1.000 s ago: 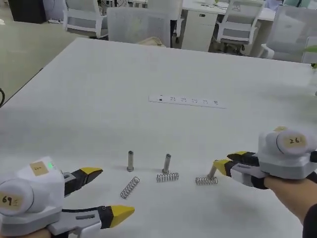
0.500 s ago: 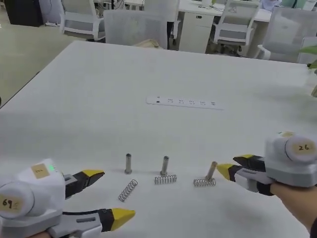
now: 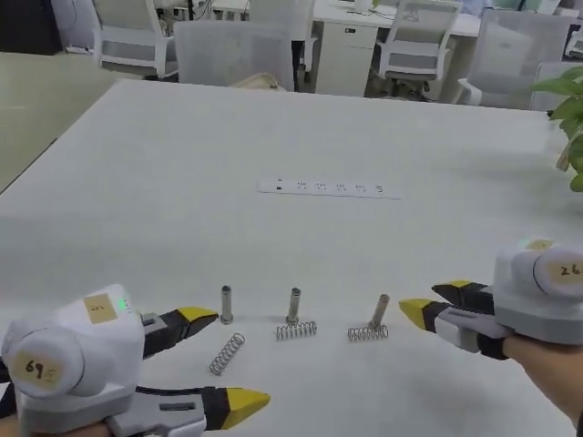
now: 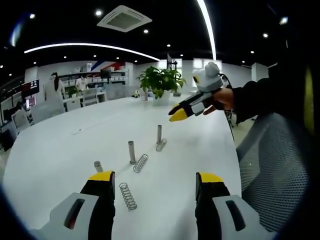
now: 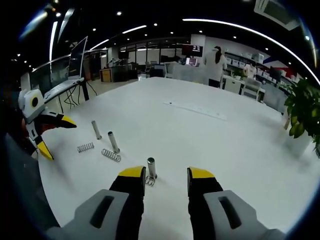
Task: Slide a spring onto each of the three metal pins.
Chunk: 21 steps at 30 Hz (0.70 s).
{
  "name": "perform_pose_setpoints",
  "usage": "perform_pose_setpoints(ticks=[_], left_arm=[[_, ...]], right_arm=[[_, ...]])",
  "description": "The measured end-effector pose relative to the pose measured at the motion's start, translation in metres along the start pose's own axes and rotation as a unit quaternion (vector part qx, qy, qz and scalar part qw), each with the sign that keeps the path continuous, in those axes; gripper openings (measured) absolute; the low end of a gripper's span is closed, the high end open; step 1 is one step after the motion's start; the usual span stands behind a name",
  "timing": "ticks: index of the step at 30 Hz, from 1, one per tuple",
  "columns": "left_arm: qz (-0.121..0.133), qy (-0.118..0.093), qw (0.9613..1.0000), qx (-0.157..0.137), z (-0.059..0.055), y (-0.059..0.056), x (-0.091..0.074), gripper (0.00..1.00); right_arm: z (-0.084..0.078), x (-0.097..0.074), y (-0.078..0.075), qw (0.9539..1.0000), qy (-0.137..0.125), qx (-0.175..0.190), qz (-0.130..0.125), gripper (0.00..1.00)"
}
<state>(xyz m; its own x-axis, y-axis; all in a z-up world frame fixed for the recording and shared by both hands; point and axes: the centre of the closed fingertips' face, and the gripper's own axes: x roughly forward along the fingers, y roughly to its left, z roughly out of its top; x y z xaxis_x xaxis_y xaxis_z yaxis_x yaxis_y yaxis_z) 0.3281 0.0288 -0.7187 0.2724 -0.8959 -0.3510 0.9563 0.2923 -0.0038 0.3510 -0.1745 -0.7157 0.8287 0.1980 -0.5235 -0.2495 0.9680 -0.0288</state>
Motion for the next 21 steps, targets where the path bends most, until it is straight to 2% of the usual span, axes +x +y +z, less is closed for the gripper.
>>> perform_pose_setpoints(ticks=[11, 21], left_arm=[[-0.063, 0.01, 0.9976, 0.029, 0.01, -0.02, 0.032, 0.6], [-0.092, 0.012, 0.995, 0.036, 0.017, -0.029, 0.062, 0.58]], right_arm=[[0.003, -0.017, 0.002, 0.9999, -0.007, -0.006, -0.005, 0.35], [0.001, -0.031, 0.006, 0.9999, -0.011, -0.007, -0.011, 0.36]])
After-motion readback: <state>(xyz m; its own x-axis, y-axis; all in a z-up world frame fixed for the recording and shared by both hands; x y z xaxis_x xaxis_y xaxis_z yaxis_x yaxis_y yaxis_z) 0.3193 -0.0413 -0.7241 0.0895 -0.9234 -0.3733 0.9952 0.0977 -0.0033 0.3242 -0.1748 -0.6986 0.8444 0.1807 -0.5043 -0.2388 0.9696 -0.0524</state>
